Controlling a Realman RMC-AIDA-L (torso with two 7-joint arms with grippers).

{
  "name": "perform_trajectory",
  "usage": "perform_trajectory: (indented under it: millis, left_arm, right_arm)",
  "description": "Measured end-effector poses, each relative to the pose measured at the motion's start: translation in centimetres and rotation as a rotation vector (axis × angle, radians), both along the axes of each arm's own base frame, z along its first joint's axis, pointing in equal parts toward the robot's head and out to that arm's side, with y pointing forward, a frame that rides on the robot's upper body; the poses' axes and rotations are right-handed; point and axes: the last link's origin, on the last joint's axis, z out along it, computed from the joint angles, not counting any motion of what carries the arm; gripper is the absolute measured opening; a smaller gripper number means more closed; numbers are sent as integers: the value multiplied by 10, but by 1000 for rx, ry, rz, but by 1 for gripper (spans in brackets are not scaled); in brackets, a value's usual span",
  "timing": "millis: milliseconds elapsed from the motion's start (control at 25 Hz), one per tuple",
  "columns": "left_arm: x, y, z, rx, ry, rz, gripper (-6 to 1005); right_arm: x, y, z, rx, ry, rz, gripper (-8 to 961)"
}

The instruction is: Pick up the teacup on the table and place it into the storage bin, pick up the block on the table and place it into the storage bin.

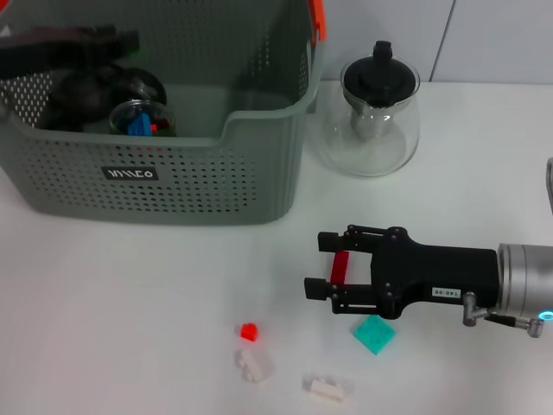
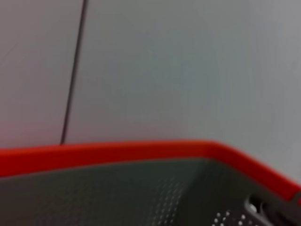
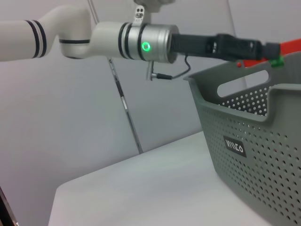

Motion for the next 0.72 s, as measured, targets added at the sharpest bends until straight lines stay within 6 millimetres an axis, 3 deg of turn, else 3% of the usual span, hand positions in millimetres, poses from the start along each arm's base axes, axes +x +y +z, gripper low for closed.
perform_trajectory:
  millis: [120,280,400,560,720]
  left_arm:
    - [3,-2,-4,7,10,-9,490]
    - [6,-17,5,50,-37,-44,502]
    - [6,-36,13,76,-125,-92,603]
    - [-4,-90,13,95,-282,-309,709]
    - [-25,-142,-9,77,-229,-497,723]
  right_arm:
    - [0,0,0,1,-1,-1,792]
    - [0,0,0,1,-2,-1,792]
    - [0,0,0,2,-2,-1,792]
    - [1,0,0,2,-2,-2,792]
    - [0,0,0,2,-2,-2,792]
